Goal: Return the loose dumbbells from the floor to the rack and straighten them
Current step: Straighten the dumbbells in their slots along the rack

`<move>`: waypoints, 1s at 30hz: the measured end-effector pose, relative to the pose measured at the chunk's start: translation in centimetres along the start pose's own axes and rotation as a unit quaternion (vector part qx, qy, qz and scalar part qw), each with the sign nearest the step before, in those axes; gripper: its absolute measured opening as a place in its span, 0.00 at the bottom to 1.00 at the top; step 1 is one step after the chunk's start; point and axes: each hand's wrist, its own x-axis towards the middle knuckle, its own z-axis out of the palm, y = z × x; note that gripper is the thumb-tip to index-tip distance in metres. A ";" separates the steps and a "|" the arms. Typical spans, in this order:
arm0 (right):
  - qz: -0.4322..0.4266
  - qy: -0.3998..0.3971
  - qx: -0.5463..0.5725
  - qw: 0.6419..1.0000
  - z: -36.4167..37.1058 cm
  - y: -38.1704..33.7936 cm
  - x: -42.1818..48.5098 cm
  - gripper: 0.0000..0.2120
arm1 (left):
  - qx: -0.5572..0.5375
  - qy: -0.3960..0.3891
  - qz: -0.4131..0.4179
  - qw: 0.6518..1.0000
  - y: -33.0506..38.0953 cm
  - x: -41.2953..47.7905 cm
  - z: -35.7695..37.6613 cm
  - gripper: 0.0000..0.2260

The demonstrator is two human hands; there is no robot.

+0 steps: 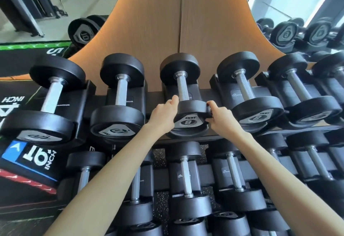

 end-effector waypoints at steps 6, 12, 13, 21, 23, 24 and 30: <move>-0.024 0.020 -0.091 0.995 -0.6 -0.3 -0.2 0.24 | -0.092 0.003 -0.007 0.996 -1.2 -0.4 1.0 0.20; -0.012 0.022 -0.060 0.998 -0.9 -0.3 -1.3 0.20 | -0.113 -0.017 0.000 0.993 -0.6 -0.4 0.9 0.22; -0.009 0.016 -0.054 0.998 -1.2 -0.5 -1.6 0.20 | -0.113 -0.016 -0.002 0.993 -0.5 -0.5 0.9 0.22; -0.121 0.090 -0.090 0.984 -3.6 -1.4 -3.5 0.27 | 0.032 0.160 0.046 0.986 -0.4 -3.3 0.1 0.27; -0.145 0.142 -0.102 0.974 -4.0 -1.9 -3.7 0.27 | 0.044 0.214 0.052 0.975 -0.3 -4.3 -0.6 0.26; -0.154 0.166 -0.104 0.969 -4.2 -2.2 -3.9 0.27 | 0.046 0.229 0.049 0.971 -0.3 -4.8 -1.1 0.26; -0.192 0.213 -0.082 0.955 -3.6 -4.1 -4.8 0.25 | 0.058 0.276 0.007 0.959 -2.0 -8.9 -2.3 0.26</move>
